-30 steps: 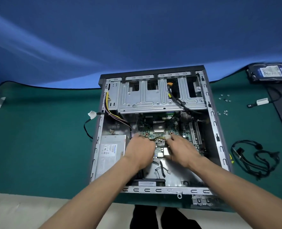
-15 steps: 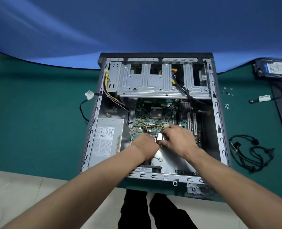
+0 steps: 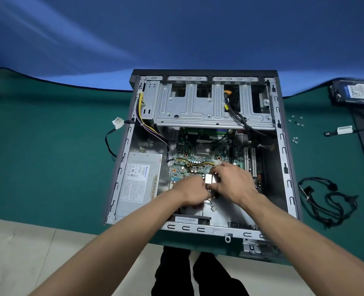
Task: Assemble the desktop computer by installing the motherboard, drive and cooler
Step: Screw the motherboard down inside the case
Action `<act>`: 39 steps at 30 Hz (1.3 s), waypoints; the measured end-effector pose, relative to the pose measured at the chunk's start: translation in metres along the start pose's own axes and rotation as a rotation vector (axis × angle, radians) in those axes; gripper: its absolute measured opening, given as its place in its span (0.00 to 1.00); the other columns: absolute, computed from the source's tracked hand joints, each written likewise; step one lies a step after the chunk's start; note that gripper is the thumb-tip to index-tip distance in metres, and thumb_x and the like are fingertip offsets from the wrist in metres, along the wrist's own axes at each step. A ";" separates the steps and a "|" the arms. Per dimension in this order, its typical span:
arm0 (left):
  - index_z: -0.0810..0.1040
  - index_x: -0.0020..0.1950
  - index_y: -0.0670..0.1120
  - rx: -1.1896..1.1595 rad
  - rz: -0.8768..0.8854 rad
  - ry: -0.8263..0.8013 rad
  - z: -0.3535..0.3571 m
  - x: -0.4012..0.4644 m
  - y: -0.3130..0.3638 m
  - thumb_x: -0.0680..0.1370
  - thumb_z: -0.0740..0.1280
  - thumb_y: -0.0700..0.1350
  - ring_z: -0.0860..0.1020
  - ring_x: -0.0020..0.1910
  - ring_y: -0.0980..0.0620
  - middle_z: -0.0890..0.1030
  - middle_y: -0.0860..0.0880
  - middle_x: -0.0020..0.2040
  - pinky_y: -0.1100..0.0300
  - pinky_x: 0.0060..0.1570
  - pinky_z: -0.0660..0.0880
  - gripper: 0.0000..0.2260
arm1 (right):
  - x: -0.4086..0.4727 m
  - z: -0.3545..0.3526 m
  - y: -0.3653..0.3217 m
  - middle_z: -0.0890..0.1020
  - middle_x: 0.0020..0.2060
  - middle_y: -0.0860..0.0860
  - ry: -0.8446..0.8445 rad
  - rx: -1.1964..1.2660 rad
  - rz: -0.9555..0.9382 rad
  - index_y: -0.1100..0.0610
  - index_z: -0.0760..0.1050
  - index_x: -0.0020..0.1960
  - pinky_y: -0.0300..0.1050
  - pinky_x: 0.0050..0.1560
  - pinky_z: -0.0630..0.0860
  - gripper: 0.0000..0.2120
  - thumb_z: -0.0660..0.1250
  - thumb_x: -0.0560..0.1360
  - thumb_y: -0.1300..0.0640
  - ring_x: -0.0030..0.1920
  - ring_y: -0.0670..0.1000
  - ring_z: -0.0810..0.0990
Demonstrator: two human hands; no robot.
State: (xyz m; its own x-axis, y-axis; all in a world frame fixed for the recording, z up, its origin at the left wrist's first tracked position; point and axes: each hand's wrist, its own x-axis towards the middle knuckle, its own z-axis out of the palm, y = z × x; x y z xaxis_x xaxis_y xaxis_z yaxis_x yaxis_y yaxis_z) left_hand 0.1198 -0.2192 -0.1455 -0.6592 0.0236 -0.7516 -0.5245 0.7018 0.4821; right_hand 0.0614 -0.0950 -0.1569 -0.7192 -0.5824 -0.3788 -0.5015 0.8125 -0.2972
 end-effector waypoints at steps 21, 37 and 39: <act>0.71 0.49 0.49 -0.164 -0.079 0.441 -0.002 0.005 -0.002 0.73 0.65 0.40 0.74 0.40 0.51 0.78 0.49 0.44 0.59 0.34 0.68 0.07 | -0.024 -0.003 -0.003 0.79 0.47 0.47 -0.337 0.136 -0.026 0.53 0.78 0.59 0.31 0.42 0.70 0.15 0.72 0.72 0.56 0.41 0.43 0.74; 0.75 0.56 0.49 0.222 0.223 0.493 -0.007 0.025 0.002 0.71 0.66 0.46 0.63 0.58 0.51 0.68 0.50 0.55 0.57 0.57 0.62 0.14 | 0.000 -0.008 0.011 0.82 0.48 0.55 -0.037 0.038 0.467 0.59 0.74 0.47 0.42 0.40 0.66 0.06 0.62 0.79 0.57 0.40 0.55 0.73; 0.73 0.59 0.46 0.327 0.177 0.661 -0.011 0.027 0.002 0.71 0.65 0.46 0.62 0.62 0.48 0.67 0.46 0.61 0.55 0.61 0.62 0.17 | 0.002 -0.007 0.011 0.82 0.47 0.54 -0.044 -0.019 0.453 0.59 0.76 0.48 0.42 0.39 0.67 0.05 0.63 0.78 0.59 0.42 0.56 0.77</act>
State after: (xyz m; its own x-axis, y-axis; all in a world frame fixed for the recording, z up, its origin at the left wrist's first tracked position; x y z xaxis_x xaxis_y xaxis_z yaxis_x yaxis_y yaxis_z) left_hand 0.0951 -0.2252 -0.1605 -0.9586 -0.2039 -0.1989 -0.2620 0.9050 0.3350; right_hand 0.0505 -0.0871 -0.1548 -0.8471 -0.1686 -0.5039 -0.1502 0.9856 -0.0772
